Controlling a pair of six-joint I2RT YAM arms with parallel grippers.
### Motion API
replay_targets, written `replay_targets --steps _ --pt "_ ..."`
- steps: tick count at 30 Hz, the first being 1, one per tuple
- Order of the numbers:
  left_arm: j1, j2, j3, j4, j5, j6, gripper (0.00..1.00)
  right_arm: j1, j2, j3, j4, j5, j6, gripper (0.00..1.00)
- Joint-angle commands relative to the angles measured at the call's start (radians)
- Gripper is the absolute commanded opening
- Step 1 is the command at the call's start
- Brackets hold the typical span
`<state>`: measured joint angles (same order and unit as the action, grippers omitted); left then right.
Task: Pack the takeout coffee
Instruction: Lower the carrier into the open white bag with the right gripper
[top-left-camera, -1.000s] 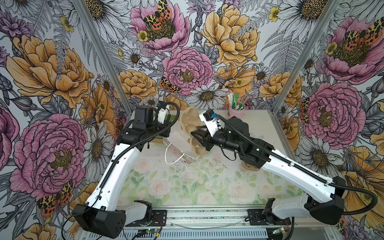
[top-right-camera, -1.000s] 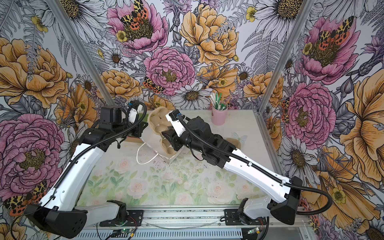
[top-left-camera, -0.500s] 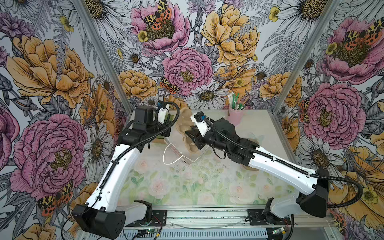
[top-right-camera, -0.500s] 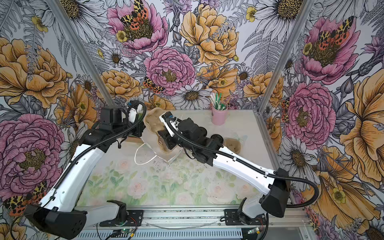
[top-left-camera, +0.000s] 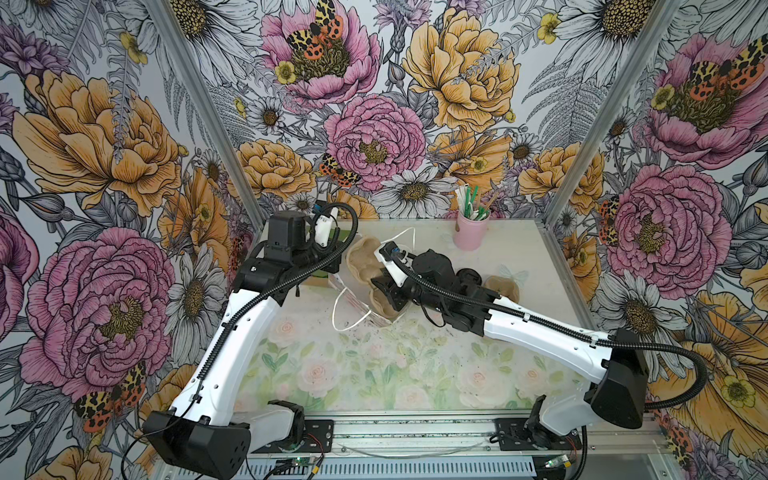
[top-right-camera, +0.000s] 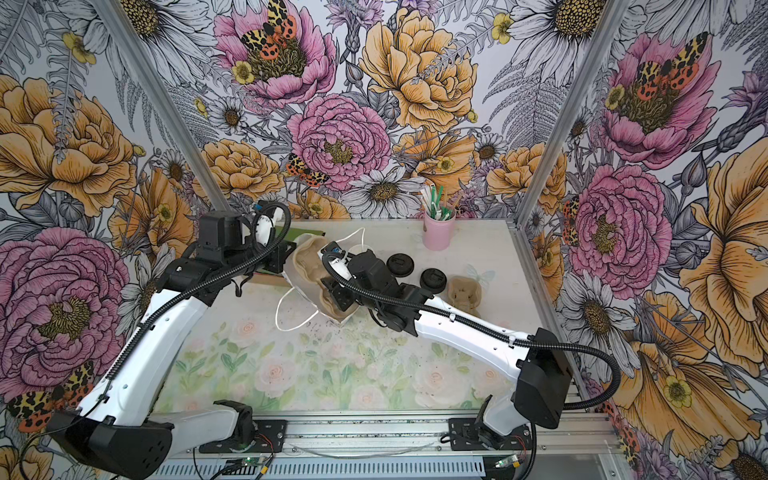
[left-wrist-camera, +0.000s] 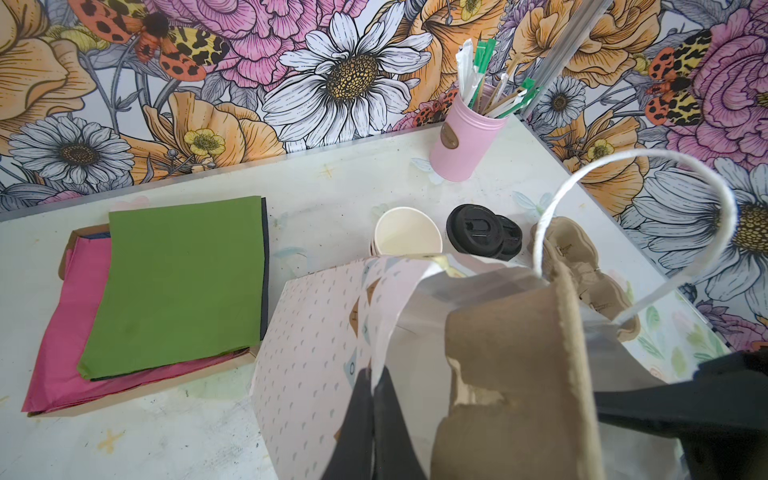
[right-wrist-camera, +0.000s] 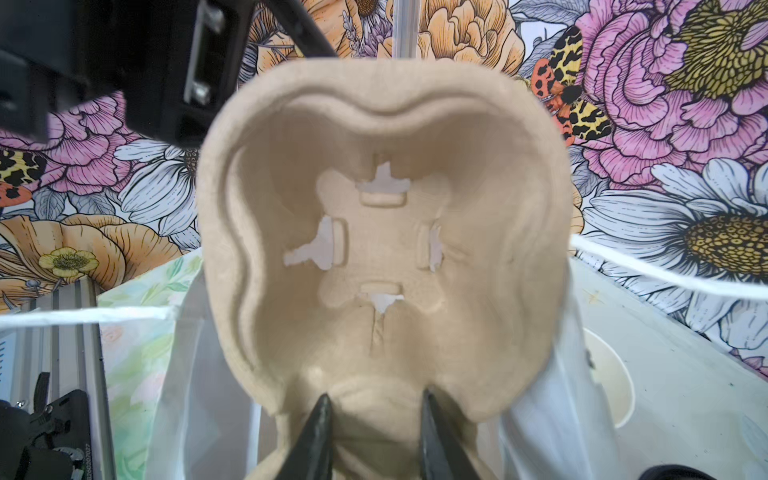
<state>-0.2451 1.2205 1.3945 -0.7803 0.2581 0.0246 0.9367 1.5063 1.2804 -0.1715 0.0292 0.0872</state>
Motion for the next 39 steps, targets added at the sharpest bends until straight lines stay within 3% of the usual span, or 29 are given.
replay_targets --steps 1,39 --pt "-0.004 -0.022 -0.002 0.027 0.018 -0.017 0.00 0.000 -0.006 -0.024 0.032 0.033 -0.020 0.30" --pt "-0.112 -0.042 -0.014 0.077 0.017 -0.022 0.00 0.017 0.299 0.159 -0.094 0.161 -0.054 0.29"
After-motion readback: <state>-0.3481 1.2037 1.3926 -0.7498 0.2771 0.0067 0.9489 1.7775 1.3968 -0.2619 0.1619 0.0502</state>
